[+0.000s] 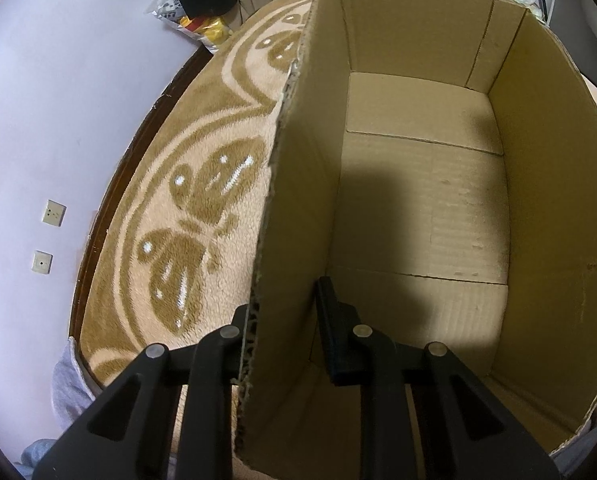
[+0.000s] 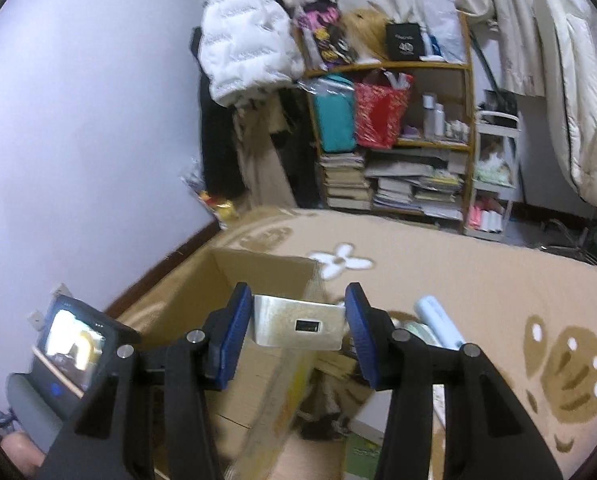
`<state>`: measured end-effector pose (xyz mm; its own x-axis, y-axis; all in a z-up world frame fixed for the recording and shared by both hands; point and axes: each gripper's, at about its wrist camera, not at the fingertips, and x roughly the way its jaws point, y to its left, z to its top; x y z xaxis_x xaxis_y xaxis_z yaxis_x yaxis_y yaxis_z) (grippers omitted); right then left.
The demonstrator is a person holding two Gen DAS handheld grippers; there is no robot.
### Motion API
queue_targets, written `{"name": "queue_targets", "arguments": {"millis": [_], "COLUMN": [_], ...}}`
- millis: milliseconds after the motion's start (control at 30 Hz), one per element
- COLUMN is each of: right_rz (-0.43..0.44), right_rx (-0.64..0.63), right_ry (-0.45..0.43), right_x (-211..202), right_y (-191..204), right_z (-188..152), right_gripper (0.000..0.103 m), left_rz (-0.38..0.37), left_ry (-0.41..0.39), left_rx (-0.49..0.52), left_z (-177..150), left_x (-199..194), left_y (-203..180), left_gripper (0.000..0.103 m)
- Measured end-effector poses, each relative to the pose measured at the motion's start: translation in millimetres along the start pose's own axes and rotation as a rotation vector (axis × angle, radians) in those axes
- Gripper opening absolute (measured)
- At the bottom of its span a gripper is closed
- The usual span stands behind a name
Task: Organize rigid objects
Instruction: 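Grasp the white square charger with the right tool and carry it over the box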
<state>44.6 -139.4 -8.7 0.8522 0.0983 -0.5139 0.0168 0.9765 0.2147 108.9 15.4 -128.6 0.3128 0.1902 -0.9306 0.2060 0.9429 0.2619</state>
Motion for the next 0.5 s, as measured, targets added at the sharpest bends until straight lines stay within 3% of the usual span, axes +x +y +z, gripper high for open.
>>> {"name": "queue_targets", "arguments": {"millis": [500], "right_rz": [0.057], "right_rx": [-0.048], "right_ry": [0.105], "right_x": [30], "right_y": [19], "right_z": [-31], "right_gripper": [0.051], "left_rz": [0.015], "left_ry": [-0.001], "left_rx": [0.011], "left_z": [1], "left_x": [-4], "left_y": [0], "left_gripper": [0.020]}}
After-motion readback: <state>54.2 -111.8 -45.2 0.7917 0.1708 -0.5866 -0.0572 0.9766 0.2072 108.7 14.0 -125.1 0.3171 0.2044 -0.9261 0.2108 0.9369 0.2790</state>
